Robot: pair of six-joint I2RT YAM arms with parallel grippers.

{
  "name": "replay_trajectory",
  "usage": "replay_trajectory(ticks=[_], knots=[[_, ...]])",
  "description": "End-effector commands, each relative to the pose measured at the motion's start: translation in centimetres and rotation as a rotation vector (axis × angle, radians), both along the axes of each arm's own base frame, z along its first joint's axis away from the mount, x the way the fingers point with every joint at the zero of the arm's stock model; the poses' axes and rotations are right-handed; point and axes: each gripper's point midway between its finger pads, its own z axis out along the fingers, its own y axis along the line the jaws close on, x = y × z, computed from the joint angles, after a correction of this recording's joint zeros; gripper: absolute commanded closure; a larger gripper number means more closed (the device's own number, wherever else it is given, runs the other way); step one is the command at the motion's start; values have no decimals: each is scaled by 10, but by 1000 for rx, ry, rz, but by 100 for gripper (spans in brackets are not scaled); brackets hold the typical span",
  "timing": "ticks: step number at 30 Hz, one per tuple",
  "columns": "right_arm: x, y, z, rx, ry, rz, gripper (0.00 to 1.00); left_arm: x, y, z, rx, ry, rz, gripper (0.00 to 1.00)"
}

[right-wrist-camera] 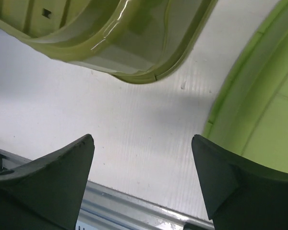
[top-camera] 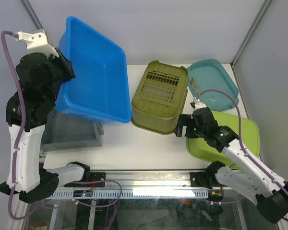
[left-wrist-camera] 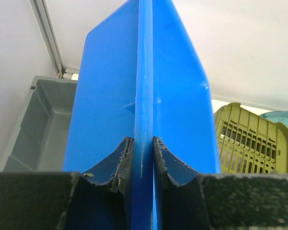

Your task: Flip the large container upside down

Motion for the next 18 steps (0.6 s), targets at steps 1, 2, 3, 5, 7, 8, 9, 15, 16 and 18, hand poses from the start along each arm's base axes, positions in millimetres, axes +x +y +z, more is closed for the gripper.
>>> replay_trajectory(ticks=[1,2,3,5,7,8,9,15,16,18], knots=[[28,51,12,208,-74,86,14,-29,3,94,-171,-341,-30,100],[31,65,11,259,-72,123,14,-31,4,95,-176,-347,-30,100],[36,82,14,322,-79,164,13,-33,5,97,-180,-352,-29,100],[45,113,19,441,-76,233,13,-37,6,101,-191,-365,-31,100],[55,143,31,511,-95,286,13,-41,7,105,-200,-377,-29,100],[62,158,37,522,-113,302,13,-42,6,106,-201,-381,-35,100],[66,174,43,533,-127,321,13,-45,6,109,-207,-388,-43,100],[105,247,82,697,-180,438,13,-61,5,124,-233,-442,-77,100],[105,255,86,710,-167,478,13,-64,6,128,-231,-454,-80,100],[99,259,92,718,-157,537,13,-71,8,132,-223,-470,-86,100]])
